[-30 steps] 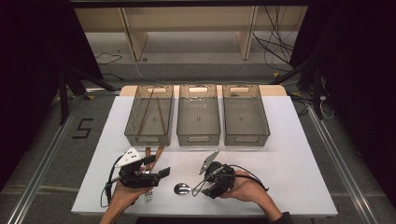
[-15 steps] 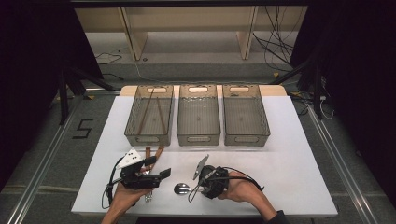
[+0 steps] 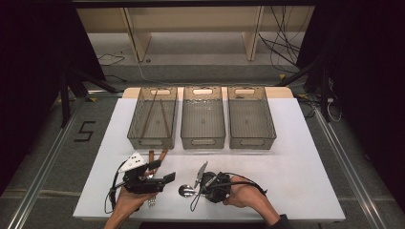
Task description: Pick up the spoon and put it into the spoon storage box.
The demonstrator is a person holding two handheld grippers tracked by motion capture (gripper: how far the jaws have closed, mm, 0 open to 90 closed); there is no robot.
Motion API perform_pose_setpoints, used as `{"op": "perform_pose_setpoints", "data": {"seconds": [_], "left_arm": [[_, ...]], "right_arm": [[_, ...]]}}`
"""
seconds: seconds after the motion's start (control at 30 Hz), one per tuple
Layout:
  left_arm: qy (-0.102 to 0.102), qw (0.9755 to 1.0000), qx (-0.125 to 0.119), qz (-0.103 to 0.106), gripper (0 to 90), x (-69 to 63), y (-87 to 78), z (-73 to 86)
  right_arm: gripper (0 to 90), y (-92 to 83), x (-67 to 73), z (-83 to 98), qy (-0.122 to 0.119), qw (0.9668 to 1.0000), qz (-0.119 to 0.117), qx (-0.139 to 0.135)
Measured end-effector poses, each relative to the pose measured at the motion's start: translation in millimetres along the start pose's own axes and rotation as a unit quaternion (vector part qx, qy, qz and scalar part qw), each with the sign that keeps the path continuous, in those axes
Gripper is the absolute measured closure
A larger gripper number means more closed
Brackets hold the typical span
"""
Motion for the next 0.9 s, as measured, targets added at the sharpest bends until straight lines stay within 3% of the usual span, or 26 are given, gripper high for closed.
{"op": "perform_pose_setpoints", "data": {"seconds": [0.23, 0.9], "left_arm": [[-0.004, 1.0000, -0.005, -0.002, 18.0, 1.3, -1.5, -1.3], [-0.008, 0.9999, -0.009, -0.005, 18.1, 3.6, -2.5, -2.1]], "right_arm": [[85.1, -0.3, 0.5, 0.2, -0.003, 1.0000, 0.000, -0.004], [85.4, -7.6, -9.6, 0.0, 0.036, 0.9989, 0.000, -0.031]]}}
Point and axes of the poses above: each handheld gripper's, and its own axes: y roughly forward along the jaws, z roughly out of its underside, x roughly to its left, the point moved 10 cm from there along y, roughly forward along the jaws, and after that the axes turned 4 degrees about y, right-handed, at the moved point
